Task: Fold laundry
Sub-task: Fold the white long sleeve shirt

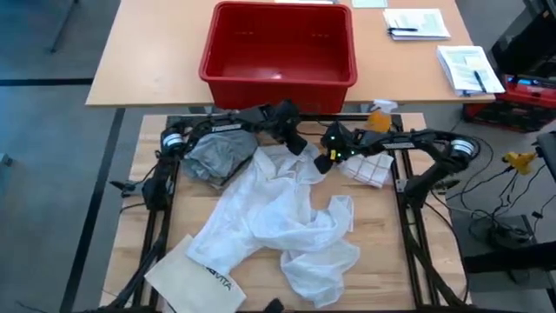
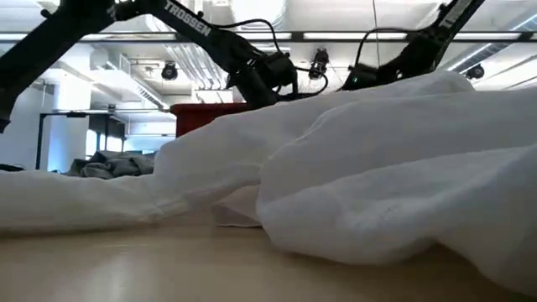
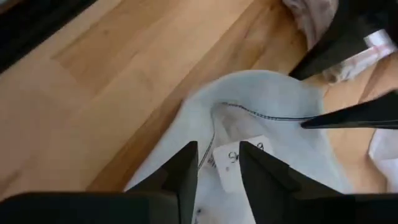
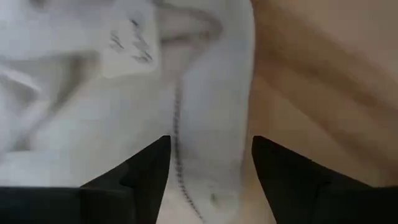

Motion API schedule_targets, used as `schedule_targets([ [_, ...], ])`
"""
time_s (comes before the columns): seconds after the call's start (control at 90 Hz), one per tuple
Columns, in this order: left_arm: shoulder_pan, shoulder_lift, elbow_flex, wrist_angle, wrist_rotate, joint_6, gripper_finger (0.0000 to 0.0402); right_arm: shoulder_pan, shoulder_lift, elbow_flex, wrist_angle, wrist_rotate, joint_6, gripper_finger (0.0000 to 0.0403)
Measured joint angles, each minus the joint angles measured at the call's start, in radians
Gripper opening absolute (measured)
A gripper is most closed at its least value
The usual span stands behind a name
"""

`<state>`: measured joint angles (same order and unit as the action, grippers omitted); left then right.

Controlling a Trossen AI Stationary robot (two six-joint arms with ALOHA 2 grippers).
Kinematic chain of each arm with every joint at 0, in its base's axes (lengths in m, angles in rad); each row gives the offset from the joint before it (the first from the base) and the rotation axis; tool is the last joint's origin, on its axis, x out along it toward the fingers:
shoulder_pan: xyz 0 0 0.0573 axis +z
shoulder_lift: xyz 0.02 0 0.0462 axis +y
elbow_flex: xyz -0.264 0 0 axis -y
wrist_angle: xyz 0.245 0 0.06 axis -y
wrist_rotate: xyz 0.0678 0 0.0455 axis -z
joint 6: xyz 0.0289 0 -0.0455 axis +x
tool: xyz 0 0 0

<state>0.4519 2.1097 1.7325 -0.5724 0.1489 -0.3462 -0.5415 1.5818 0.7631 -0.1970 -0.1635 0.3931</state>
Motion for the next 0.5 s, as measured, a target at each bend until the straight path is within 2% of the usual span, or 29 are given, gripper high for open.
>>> schedule_targets([
  [0.111, -0.004, -0.003, 0.0, -0.051, 0.004, -0.005, 0.0089, 0.003, 0.033, 0.0, 0.015, -0.007, 0.002, 0.0223],
  [0.189, -0.006, -0.007, -0.001, -0.071, 0.004, -0.057, 0.0085, 0.015, 0.023, 0.0, 0.017, -0.02, 0.003, 0.0204],
  [0.289, -0.001, -0.024, -0.002, -0.085, 0.003, -0.082, 0.0078, 0.039, -0.036, 0.0, 0.024, -0.037, 0.0, 0.0148],
  [0.422, 0.009, -0.062, -0.001, -0.157, -0.013, -0.08, 0.0067, 0.073, -0.122, 0.0, 0.017, -0.053, -0.007, 0.0033],
  [0.5, 0.014, -0.097, -0.001, -0.208, -0.027, -0.065, 0.0064, 0.102, -0.173, 0.0, 0.028, -0.057, -0.018, 0.0013],
])
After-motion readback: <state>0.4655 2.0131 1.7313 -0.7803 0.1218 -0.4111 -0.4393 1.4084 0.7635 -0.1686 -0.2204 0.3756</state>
